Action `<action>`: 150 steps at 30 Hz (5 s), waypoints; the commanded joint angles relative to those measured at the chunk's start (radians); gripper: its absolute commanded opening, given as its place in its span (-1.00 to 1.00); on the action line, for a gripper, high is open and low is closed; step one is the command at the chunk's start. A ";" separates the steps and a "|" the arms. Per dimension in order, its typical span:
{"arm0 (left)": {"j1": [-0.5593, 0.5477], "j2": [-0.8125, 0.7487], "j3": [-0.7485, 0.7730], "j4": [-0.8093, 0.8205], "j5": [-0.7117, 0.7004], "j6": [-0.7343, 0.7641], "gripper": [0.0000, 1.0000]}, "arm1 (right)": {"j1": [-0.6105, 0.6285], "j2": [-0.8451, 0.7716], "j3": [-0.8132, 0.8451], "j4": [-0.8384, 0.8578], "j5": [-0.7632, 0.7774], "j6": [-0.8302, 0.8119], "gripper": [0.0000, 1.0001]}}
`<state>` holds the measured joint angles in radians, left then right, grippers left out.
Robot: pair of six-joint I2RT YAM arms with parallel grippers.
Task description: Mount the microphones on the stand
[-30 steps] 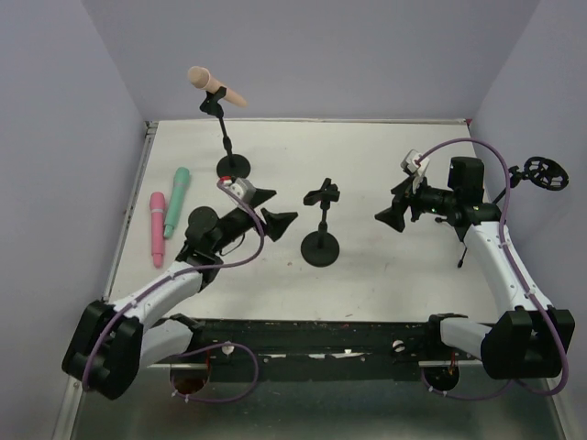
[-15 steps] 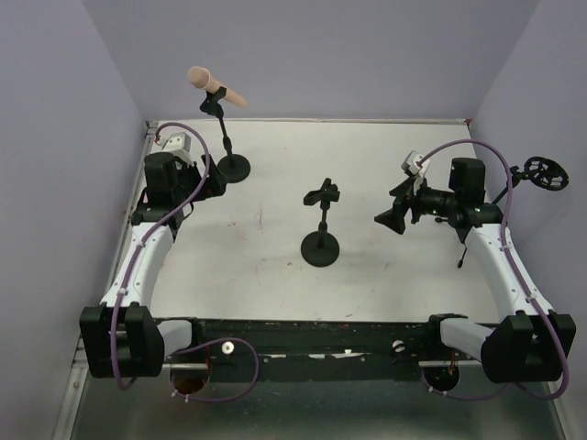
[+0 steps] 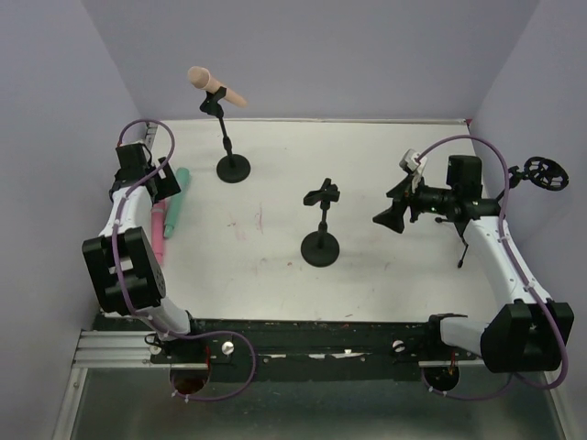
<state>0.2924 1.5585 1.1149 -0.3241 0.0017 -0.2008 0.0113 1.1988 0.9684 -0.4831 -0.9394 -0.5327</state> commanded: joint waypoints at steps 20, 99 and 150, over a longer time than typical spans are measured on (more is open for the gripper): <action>0.091 0.195 0.151 -0.193 -0.009 0.026 0.45 | -0.002 0.035 0.058 -0.092 -0.038 -0.036 1.00; -0.202 -0.515 -0.262 -0.073 0.178 -0.090 -1.00 | -0.005 -0.076 0.024 -0.138 -0.110 -0.104 1.00; -1.187 -0.153 0.548 0.416 0.382 -0.186 -1.00 | 0.105 0.102 0.616 -0.204 -0.509 0.330 0.95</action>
<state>-0.8680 1.3975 1.6135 0.0048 0.4213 -0.3504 0.1108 1.3300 1.6398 -0.9001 -1.4296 -0.3882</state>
